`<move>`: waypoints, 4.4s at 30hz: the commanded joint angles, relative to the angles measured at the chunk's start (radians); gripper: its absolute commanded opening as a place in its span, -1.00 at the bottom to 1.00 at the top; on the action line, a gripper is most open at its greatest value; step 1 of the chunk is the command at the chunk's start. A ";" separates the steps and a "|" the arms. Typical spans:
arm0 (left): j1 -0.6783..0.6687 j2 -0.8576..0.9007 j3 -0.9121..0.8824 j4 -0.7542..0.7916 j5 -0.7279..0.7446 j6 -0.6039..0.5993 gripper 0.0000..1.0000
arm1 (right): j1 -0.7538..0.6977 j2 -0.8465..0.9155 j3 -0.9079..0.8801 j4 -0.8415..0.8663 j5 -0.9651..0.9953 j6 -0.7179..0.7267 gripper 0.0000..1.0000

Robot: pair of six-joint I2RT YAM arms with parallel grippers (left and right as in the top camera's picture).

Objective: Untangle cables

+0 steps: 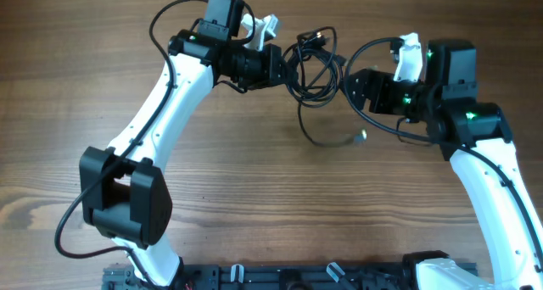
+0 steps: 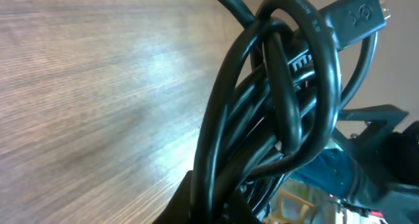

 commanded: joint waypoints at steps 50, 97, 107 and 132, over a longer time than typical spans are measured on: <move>0.006 -0.002 0.012 -0.052 0.228 -0.058 -0.92 | 0.087 0.120 0.024 0.524 -0.200 0.230 -0.91; -0.025 -0.002 0.012 -0.060 0.061 -0.023 -0.92 | 0.101 0.267 0.023 0.565 -0.140 0.129 -0.25; -0.025 -0.002 0.012 -0.060 0.059 -0.027 -0.92 | 0.159 0.306 0.023 0.513 -0.102 0.109 -0.64; -0.025 -0.002 0.012 -0.072 -0.145 -0.027 -0.92 | -0.284 0.177 0.023 1.300 -0.529 1.735 -0.90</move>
